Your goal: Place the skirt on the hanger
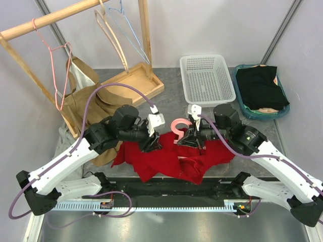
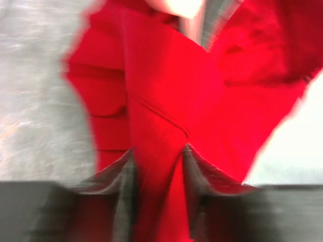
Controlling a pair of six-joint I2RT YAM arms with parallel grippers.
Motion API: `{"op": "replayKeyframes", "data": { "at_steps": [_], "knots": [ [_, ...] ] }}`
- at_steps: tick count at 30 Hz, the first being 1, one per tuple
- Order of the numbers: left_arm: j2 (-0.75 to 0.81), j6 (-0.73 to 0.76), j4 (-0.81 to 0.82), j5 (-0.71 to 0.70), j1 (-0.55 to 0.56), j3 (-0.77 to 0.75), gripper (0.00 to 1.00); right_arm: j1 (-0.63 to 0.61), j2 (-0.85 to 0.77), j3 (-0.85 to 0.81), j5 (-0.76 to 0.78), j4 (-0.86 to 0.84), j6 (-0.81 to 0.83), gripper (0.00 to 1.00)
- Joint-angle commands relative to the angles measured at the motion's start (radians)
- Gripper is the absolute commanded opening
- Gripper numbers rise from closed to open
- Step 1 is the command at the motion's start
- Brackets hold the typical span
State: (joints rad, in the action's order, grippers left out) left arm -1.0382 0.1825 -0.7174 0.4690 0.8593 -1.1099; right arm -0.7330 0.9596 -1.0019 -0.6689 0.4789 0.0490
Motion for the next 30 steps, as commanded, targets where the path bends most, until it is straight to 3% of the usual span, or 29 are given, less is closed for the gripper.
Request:
{"op": "replayKeyframes", "data": {
  "at_steps": [1,3,6,10,14,17,22,28,30],
  "knots": [
    [0.087,-0.175,0.134,-0.396,-0.011,0.010,0.75,0.007,-0.042,0.028,0.153,-0.026,-0.026,0.00],
    [0.122,-0.265,0.122,-0.549,-0.013,0.039,0.82,0.009,-0.061,0.031,0.157,-0.026,-0.029,0.00],
    [0.179,-0.360,0.096,-0.663,-0.013,0.082,0.96,0.009,-0.084,0.040,0.157,-0.019,-0.035,0.00],
    [0.329,-0.449,0.133,-0.705,-0.013,0.180,1.00,0.006,-0.104,0.042,0.143,-0.008,-0.041,0.00],
    [0.360,-0.529,0.154,-0.682,-0.013,0.272,0.99,0.007,-0.120,0.031,0.140,0.001,-0.046,0.00],
    [0.346,-0.575,0.156,-0.702,-0.013,0.298,0.91,0.007,-0.121,0.020,0.123,0.018,-0.043,0.00],
    [0.310,-0.586,0.188,-0.702,-0.013,0.306,0.60,0.007,-0.139,0.023,0.115,0.030,-0.043,0.00],
    [0.236,-0.543,0.191,-0.624,-0.013,0.283,0.47,0.007,-0.165,0.026,0.124,0.033,-0.044,0.00],
    [0.213,-0.538,0.190,-0.613,-0.013,0.277,0.28,0.007,-0.168,0.025,0.124,0.036,-0.044,0.00]
  ]
}}
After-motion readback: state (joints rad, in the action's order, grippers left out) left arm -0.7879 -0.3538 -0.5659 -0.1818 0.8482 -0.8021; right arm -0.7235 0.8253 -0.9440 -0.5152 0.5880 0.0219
